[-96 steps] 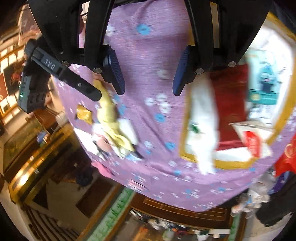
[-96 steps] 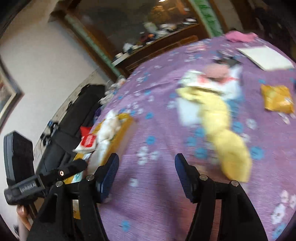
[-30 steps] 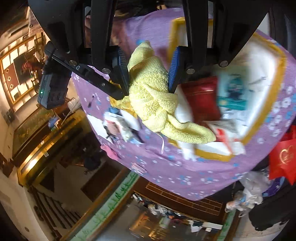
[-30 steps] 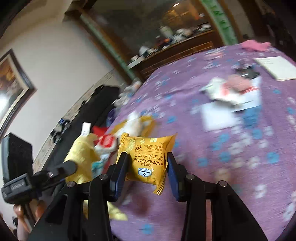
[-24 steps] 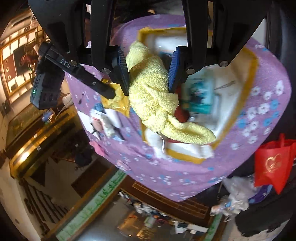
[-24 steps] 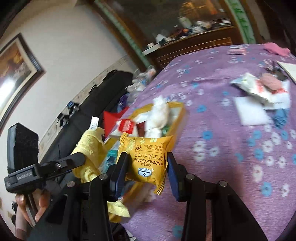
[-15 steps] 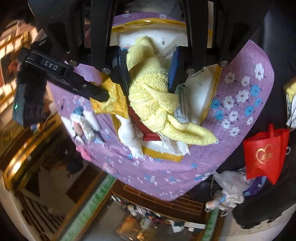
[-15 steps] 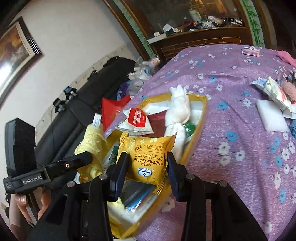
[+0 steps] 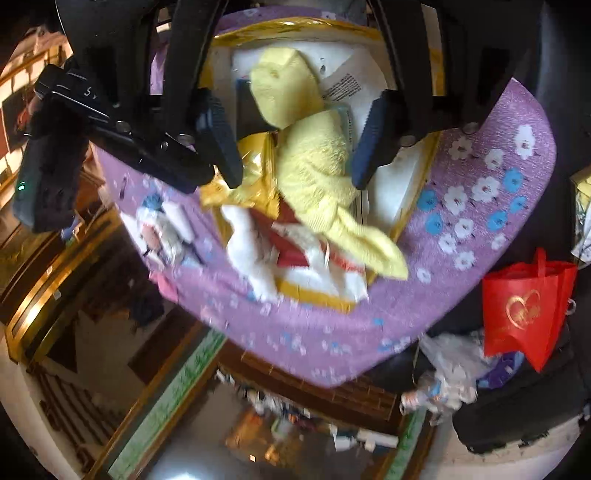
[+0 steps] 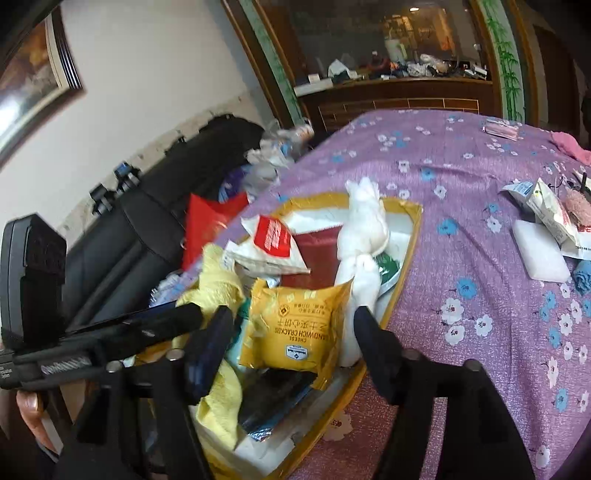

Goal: Organize soft objects
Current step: 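Carry yellow cloth and cracker packet into the yellow-rimmed box and release both, then grasp the white foam block with left tool while right grasps pink plush ball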

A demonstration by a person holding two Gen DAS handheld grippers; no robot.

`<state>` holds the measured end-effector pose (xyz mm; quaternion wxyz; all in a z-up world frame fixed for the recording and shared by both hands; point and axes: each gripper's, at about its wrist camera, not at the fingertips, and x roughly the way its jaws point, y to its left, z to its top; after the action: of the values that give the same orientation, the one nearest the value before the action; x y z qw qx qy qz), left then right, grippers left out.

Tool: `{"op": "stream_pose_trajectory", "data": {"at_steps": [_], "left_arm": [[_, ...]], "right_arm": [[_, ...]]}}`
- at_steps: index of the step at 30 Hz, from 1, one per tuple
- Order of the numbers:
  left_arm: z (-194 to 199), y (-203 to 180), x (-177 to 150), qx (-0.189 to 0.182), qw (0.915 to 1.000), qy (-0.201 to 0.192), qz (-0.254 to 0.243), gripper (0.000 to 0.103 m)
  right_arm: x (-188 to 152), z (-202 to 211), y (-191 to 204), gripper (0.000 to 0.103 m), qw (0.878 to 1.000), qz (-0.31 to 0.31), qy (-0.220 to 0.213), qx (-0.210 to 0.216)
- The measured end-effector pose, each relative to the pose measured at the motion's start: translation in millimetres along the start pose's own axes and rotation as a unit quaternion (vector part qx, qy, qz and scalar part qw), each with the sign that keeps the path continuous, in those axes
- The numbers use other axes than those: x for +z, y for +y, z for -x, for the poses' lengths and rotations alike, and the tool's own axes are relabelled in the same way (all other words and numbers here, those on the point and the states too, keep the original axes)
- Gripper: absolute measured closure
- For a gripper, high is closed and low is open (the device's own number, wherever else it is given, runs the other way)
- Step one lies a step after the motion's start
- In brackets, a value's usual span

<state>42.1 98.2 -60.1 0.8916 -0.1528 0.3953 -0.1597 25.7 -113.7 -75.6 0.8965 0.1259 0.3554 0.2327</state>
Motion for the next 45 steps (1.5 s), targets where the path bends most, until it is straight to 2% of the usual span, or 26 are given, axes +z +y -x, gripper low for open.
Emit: {"op": "stream_pose_trajectory", "data": {"at_steps": [4,6,9,15,23,28,31,34,37,38,40,45], "left_arm": [[16.2,-18.4,3.0,0.035,0.9986,-0.036,-0.018,0.036],[20.7,-31.9,3.5,0.032,0.9979,-0.049,-0.027,0.036],[18.5,-57.6,4.3,0.008,0.9981,-0.046,-0.041,0.036],[-18.1,-115.8,-0.3,-0.031,0.9965,-0.003,-0.077,0.036],[-92.0,-179.2,0.5,-0.036,0.9912,0.065,-0.109,0.036],[-128.8,-201.1,6.6,-0.036,0.9892,0.088,-0.112,0.036],[-148.9,-210.6,10.9,-0.029,0.988,0.097,-0.116,0.036],[-168.0,-215.1,11.3,-0.018,0.9863,0.111,-0.12,0.036],[-183.5,-217.8,10.9,-0.017,0.9845,0.127,-0.12,0.036],[-189.7,-220.0,10.6,-0.012,0.9838,0.131,-0.122,0.036],[-202.3,-223.4,10.9,-0.008,0.982,0.14,-0.126,0.036],[-240.7,-233.1,17.6,0.009,0.9791,0.158,-0.128,0.036]], "right_arm": [[3.5,12.8,-14.0,0.035,1.0,-0.02,-0.013,0.018],[4.1,20.3,-25.2,0.035,0.999,-0.03,-0.018,0.026],[4.1,30.4,-47.8,0.035,0.998,-0.047,-0.025,0.021],[3.6,54.2,-108.1,0.035,0.993,-0.115,-0.034,0.02],[11.0,94.4,-189.2,0.035,0.983,-0.17,-0.074,-0.003],[47.0,93.5,-229.0,0.035,0.982,-0.17,-0.073,-0.046],[68.5,77.2,-247.9,0.035,0.982,-0.157,-0.062,-0.081],[79.0,56.3,-270.3,0.035,0.977,-0.163,-0.055,-0.123],[74.3,45.1,-284.1,0.037,0.974,-0.174,-0.067,-0.131],[71.4,41.5,-283.8,0.042,0.973,-0.167,-0.067,-0.145],[68.7,35.9,-286.4,0.054,0.973,-0.168,-0.053,-0.147],[69.5,41.7,-292.1,0.066,0.972,-0.17,-0.056,-0.154]]}}
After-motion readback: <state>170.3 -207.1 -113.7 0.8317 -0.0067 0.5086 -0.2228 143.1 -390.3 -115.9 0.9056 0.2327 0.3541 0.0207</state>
